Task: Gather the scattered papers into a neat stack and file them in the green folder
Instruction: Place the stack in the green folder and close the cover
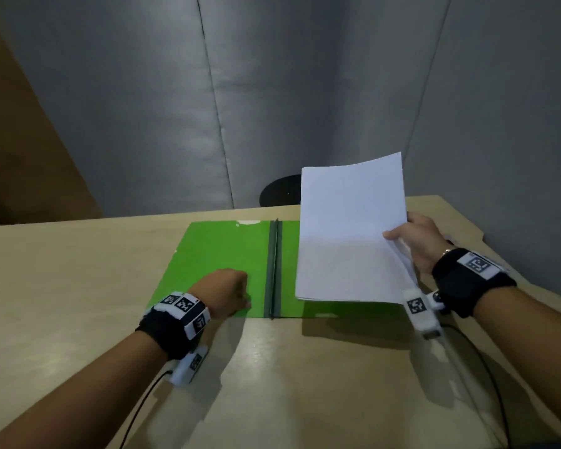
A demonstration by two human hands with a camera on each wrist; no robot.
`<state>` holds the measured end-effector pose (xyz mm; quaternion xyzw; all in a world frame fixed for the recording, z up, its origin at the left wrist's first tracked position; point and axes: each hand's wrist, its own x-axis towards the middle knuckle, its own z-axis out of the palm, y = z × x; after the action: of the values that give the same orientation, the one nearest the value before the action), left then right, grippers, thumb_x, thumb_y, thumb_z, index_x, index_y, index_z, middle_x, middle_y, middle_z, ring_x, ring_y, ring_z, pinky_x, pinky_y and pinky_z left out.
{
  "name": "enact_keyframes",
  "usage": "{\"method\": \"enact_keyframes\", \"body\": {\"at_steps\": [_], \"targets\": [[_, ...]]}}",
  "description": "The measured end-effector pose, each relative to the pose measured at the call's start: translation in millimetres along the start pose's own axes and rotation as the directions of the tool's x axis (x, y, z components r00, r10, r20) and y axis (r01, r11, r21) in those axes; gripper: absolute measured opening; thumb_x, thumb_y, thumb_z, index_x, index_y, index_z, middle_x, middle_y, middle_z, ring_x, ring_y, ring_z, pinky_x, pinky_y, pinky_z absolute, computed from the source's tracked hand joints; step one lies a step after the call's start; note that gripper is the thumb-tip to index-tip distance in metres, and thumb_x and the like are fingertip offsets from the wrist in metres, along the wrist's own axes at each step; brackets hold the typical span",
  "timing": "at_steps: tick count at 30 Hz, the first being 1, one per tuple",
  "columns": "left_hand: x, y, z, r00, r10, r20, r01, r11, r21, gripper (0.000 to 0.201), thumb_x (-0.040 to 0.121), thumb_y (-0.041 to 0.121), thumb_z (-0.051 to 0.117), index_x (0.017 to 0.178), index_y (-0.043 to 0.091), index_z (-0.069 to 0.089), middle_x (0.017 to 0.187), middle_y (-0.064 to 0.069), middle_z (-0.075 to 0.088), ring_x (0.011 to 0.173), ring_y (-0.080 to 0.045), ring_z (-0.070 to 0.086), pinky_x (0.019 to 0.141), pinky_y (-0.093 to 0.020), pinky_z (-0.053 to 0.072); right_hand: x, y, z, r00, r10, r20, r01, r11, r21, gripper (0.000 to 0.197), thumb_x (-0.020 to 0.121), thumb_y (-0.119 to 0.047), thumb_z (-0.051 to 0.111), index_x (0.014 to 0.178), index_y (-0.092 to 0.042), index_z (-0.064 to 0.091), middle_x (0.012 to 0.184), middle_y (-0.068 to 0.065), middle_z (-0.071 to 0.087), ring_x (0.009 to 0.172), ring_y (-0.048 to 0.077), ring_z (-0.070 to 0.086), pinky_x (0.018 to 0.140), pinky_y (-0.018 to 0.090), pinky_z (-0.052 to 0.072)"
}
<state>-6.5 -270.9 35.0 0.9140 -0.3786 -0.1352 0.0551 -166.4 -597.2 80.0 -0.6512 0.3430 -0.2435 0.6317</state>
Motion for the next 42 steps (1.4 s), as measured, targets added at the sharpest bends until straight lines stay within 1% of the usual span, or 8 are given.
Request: {"method": "enact_keyframes", "body": {"at_steps": [9, 15, 18, 23, 27, 31, 36, 42], "targets": [[-51, -20, 5, 0.998, -0.030, 0.051, 0.029, 0.999, 0.022, 0.071, 0.073, 0.039, 0.085, 0.131, 0.020, 0.049, 0.121, -0.001, 0.063, 0.098, -0.019, 0.056, 0.080, -0.028, 0.045, -5, 34, 59, 0.962, 0.221, 0.161, -0.227, 0.974, 0.020, 0.027, 0.079, 0.024, 0.051, 0.086, 0.002, 0.063, 0.111, 0.021, 0.066, 0.114, 0.037, 0.060, 0.073, 0.026, 0.056], [-46, -18, 5, 0.997, -0.041, 0.060, 0.040, 0.999, 0.024, 0.077, 0.072, 0.037, 0.086, 0.136, 0.021, 0.047, 0.124, -0.002, 0.061, 0.109, -0.022, 0.060, 0.090, -0.034, 0.052, 4, 55, 73, 0.930, 0.346, 0.122, -0.318, 0.927, -0.199, 0.028, 0.075, 0.021, 0.057, 0.102, 0.015, 0.063, 0.125, 0.031, 0.060, 0.113, 0.043, 0.058, 0.101, 0.047, 0.049], [-49, -13, 6, 1.000, -0.009, 0.004, 0.008, 0.999, 0.041, 0.075, 0.075, 0.033, 0.082, 0.139, 0.020, 0.044, 0.130, -0.003, 0.056, 0.116, -0.024, 0.053, 0.094, -0.035, 0.049, 4, 59, 77, 0.931, 0.353, 0.098, -0.322, 0.916, -0.239, 0.017, 0.073, 0.019, 0.060, 0.087, 0.010, 0.064, 0.111, 0.026, 0.063, 0.112, 0.044, 0.058, 0.102, 0.050, 0.047], [-52, -1, 8, 0.993, 0.100, -0.056, -0.109, 0.974, -0.199, 0.065, 0.079, 0.021, 0.076, 0.137, 0.021, 0.045, 0.137, 0.000, 0.051, 0.120, -0.019, 0.051, 0.098, -0.034, 0.048, -3, 54, 78, 0.945, 0.313, 0.094, -0.279, 0.923, -0.267, 0.015, 0.077, 0.017, 0.059, 0.073, 0.002, 0.059, 0.088, 0.016, 0.058, 0.078, 0.031, 0.055, 0.077, 0.039, 0.049], [-54, 6, 13, 0.990, 0.139, -0.008, -0.136, 0.955, -0.264, 0.074, 0.074, 0.025, 0.081, 0.138, 0.023, 0.044, 0.139, 0.002, 0.051, 0.121, -0.017, 0.052, 0.097, -0.029, 0.047, -4, 55, 76, 0.946, 0.308, 0.100, -0.275, 0.928, -0.252, 0.016, 0.075, 0.016, 0.060, 0.072, 0.000, 0.059, 0.083, 0.013, 0.058, 0.080, 0.030, 0.055, 0.079, 0.038, 0.047], [-53, 8, 19, 0.987, 0.158, 0.003, -0.155, 0.971, -0.181, 0.078, 0.066, 0.039, 0.084, 0.133, 0.031, 0.045, 0.129, 0.004, 0.055, 0.115, -0.020, 0.055, 0.095, -0.040, 0.051, -6, 59, 78, 0.949, 0.301, 0.092, -0.259, 0.912, -0.317, 0.017, 0.072, 0.012, 0.063, 0.087, 0.003, 0.062, 0.094, 0.018, 0.059, 0.088, 0.034, 0.056, 0.080, 0.040, 0.047], [-54, 12, 25, 0.984, 0.174, -0.044, -0.178, 0.979, -0.104, 0.063, 0.066, 0.049, 0.079, 0.122, 0.034, 0.053, 0.114, 0.005, 0.055, 0.103, -0.021, 0.054, 0.086, -0.041, 0.051, -11, 57, 82, 0.961, 0.262, 0.086, -0.212, 0.901, -0.379, 0.011, 0.074, 0.007, 0.062, 0.079, -0.002, 0.058, 0.080, 0.014, 0.057, 0.073, 0.029, 0.053, 0.065, 0.031, 0.043], [-54, 15, 26, 0.981, 0.182, -0.071, -0.191, 0.973, -0.133, 0.040, 0.070, 0.045, 0.063, 0.107, 0.028, 0.066, 0.107, 0.003, 0.059, 0.097, -0.022, 0.059, 0.081, -0.041, 0.053, -14, 53, 87, 0.969, 0.236, 0.071, -0.177, 0.866, -0.467, 0.009, 0.068, -0.002, 0.057, 0.074, -0.005, 0.052, 0.080, 0.012, 0.047, 0.072, 0.028, 0.044, 0.066, 0.033, 0.036]]}}
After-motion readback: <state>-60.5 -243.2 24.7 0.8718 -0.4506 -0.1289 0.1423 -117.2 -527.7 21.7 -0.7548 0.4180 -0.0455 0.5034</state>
